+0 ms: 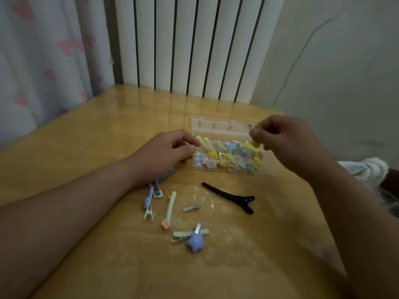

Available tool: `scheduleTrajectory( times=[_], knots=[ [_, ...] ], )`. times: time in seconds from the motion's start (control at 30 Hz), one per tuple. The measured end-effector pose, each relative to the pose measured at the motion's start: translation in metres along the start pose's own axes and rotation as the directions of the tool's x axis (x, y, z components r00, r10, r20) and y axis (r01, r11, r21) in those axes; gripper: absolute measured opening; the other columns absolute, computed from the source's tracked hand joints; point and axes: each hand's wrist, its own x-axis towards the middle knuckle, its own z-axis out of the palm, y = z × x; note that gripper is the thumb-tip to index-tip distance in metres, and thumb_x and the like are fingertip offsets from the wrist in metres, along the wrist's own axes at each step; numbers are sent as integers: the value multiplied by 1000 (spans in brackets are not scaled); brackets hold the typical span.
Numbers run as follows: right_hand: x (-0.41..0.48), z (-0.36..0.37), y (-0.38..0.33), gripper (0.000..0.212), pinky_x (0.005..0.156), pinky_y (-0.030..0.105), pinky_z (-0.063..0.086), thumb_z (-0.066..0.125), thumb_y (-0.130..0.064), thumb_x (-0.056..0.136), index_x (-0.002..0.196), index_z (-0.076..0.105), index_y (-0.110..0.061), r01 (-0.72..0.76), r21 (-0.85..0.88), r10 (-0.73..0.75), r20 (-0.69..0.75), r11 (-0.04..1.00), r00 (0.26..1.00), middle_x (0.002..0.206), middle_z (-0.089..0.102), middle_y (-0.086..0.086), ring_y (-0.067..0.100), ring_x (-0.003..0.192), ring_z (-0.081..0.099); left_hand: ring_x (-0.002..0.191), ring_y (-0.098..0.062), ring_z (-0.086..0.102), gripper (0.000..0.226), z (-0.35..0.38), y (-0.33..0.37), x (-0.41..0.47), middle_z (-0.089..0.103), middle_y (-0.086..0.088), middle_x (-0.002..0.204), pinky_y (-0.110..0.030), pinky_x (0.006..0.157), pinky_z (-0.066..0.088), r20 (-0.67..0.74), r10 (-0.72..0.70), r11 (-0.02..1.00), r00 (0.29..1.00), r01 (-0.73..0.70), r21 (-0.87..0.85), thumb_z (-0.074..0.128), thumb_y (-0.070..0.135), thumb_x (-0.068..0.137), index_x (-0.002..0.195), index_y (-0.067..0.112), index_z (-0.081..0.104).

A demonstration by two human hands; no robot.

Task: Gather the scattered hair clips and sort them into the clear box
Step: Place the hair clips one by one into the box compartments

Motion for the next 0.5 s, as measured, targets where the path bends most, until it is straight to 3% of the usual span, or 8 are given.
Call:
scheduleTrajectory(
  times=[0.1,0.3,0.5],
  knots=[
    [8,0,26,8,61,26,42,75,-26,96,92,74,-20,-85,-185,88,8,979,996,81,70,-7,10,76,64,96,-15,72,15,0,1,-1,76,-4,102,-29,91,55,4,-3,1000,1000,3,-3,65,28,105,115,30,75],
    [11,7,34,6,62,23,43,79,-23,92,92,73,-23,-49,-314,86,103,948,991,86,69,-9,7,80,63,98,-19,71,14,-1,0,-1,76,-9,102,-30,91,55,3,3,1000,1000,-3,-1,66,26,104,115,29,76],
    [19,10,41,7,67,30,49,77,-20,92,88,74,-25,-104,-392,155,100,914,983,86,70,-7,13,82,64,98,-20,71,15,-1,0,-1,76,-10,103,-33,94,56,2,7,1000,1000,-7,7,65,26,105,116,28,75]
  ],
)
